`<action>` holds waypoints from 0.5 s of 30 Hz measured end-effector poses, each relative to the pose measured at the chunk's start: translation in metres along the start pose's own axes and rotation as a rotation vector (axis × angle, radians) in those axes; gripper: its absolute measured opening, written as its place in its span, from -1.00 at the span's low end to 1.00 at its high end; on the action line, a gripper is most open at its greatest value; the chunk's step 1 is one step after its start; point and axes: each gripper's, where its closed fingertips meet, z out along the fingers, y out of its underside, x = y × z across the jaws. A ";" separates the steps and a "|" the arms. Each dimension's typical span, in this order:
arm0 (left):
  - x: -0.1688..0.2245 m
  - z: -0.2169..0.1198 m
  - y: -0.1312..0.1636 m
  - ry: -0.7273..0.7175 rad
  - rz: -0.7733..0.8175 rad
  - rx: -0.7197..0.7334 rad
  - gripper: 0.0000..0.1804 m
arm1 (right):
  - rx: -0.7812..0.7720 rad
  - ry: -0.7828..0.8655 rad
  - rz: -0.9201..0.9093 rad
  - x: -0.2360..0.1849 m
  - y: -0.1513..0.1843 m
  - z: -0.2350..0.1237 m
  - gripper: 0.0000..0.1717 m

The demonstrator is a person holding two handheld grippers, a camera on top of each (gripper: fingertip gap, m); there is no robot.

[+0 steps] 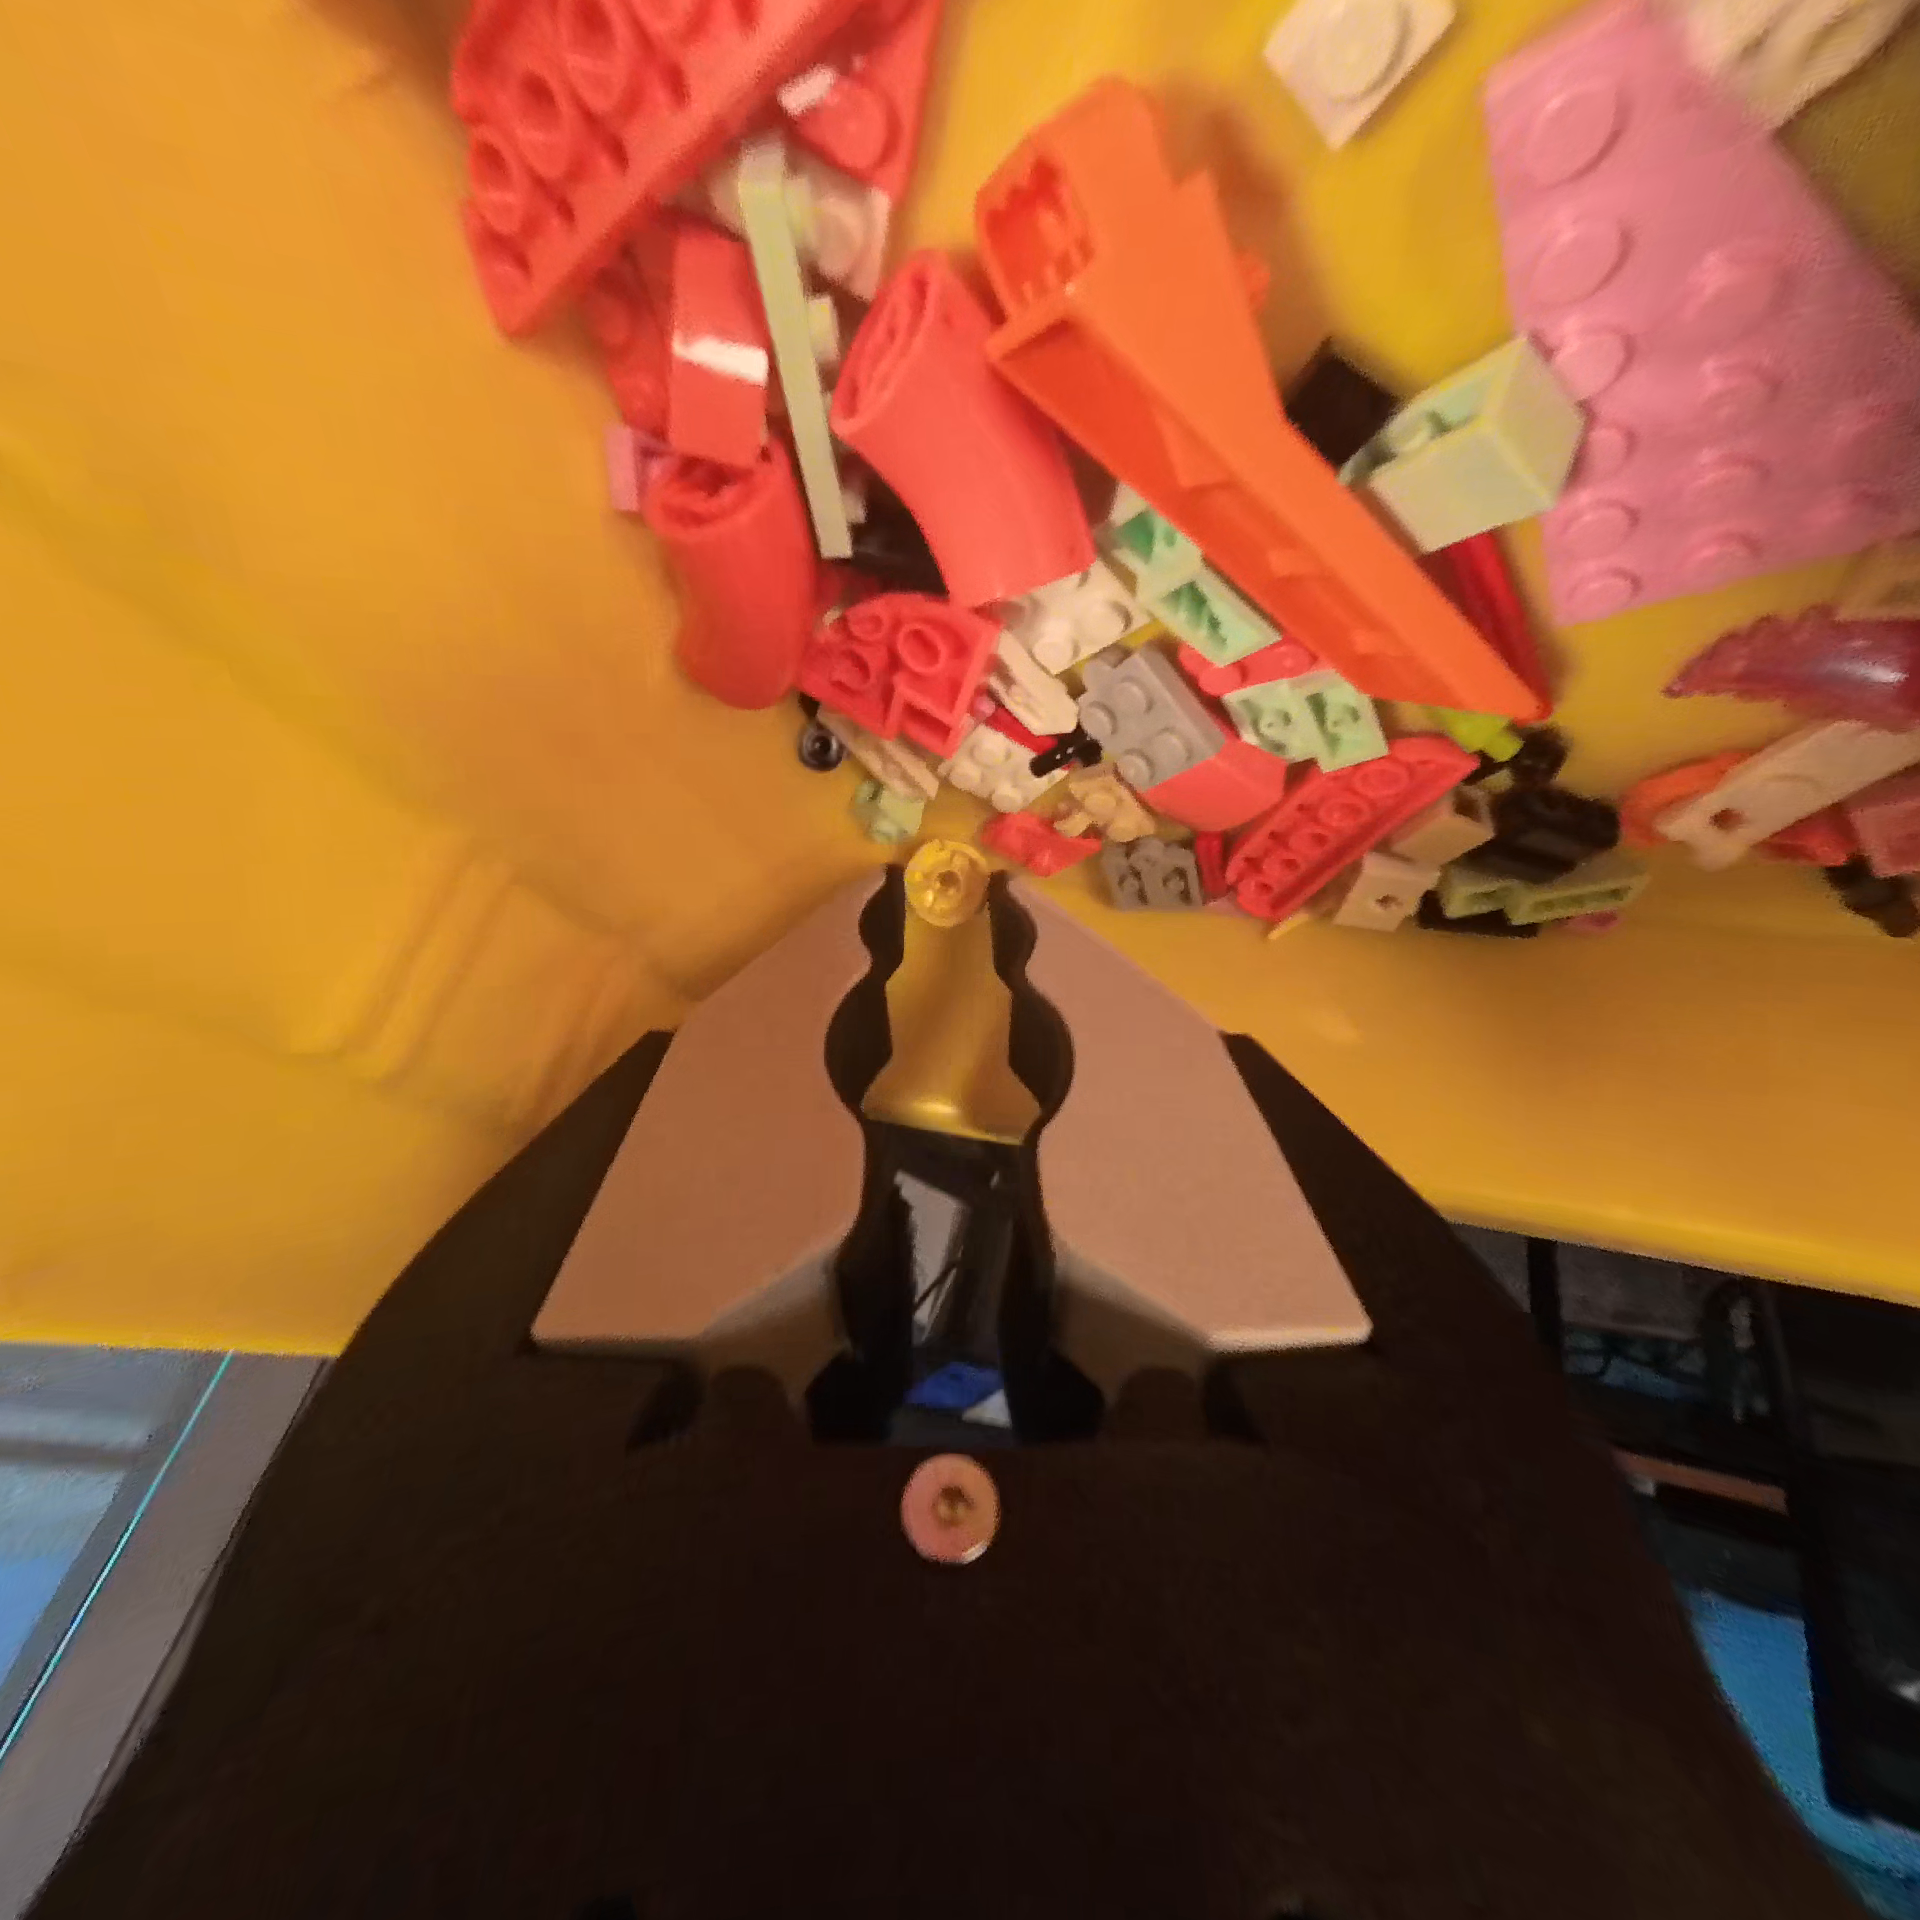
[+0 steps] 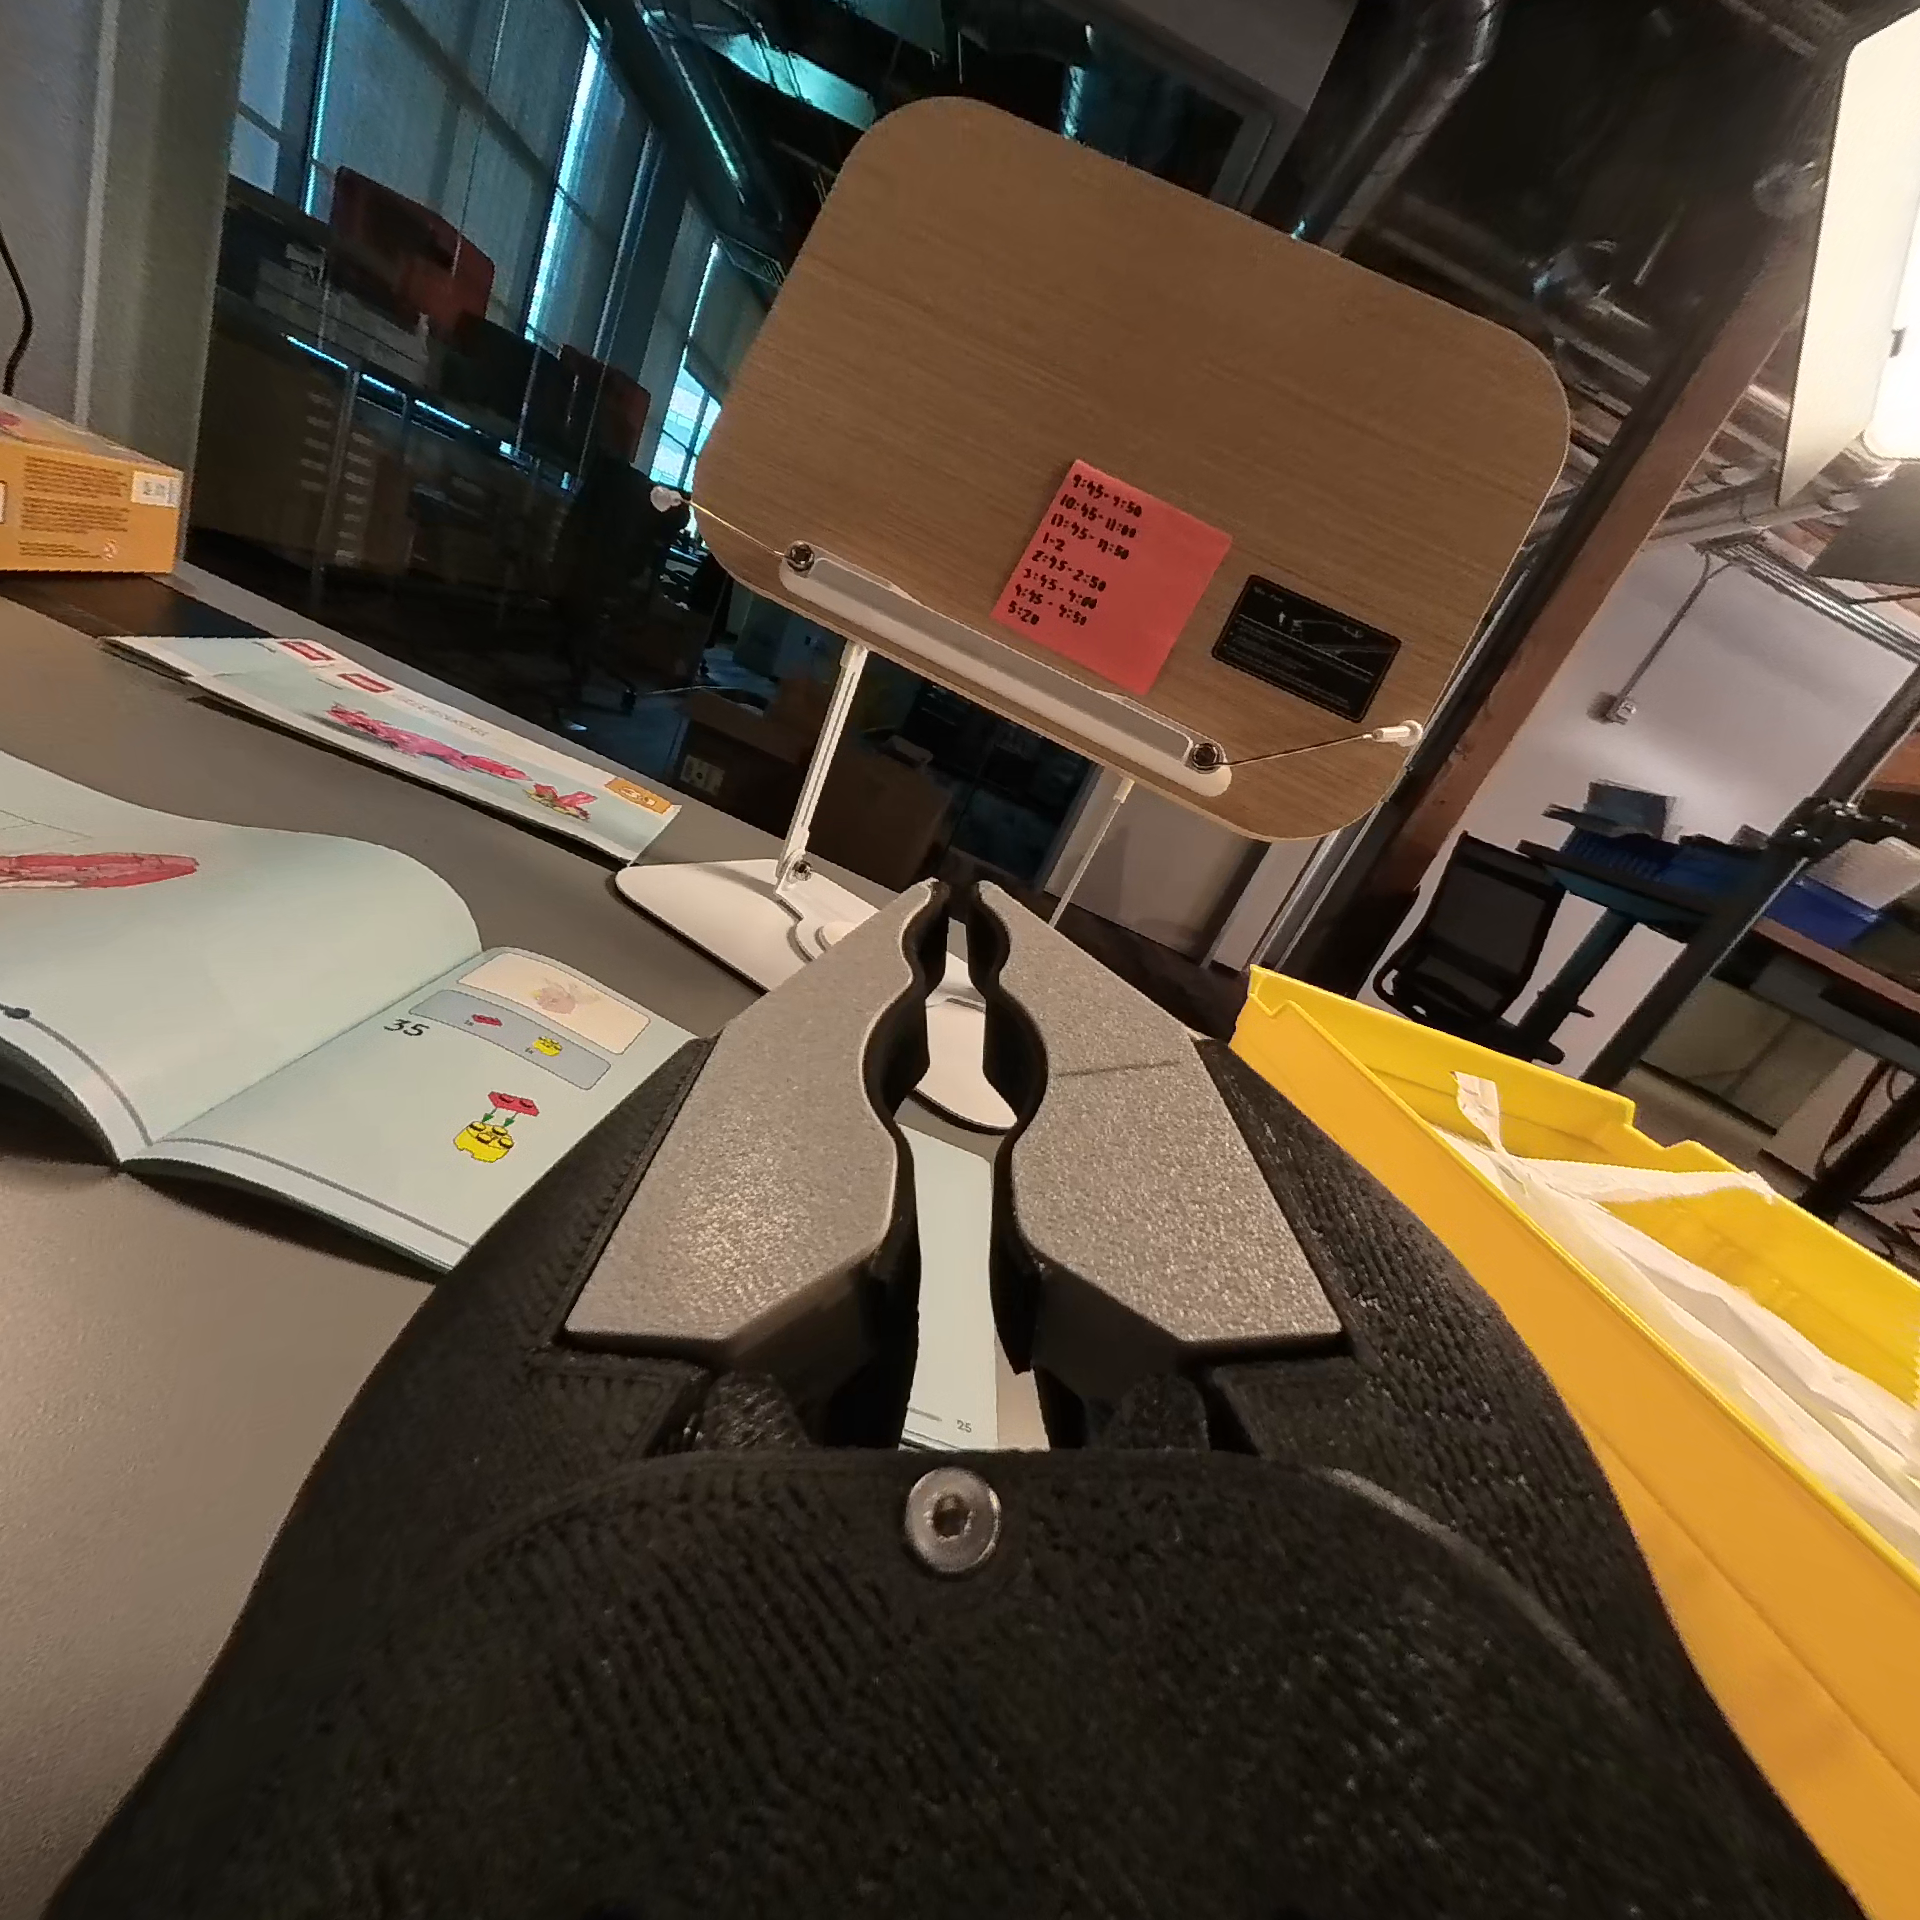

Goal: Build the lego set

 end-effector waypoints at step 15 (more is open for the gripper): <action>0.055 -0.151 -0.045 0.224 -0.084 0.930 -0.84 | 0.002 0.023 0.042 0.006 0.001 -0.001 -0.99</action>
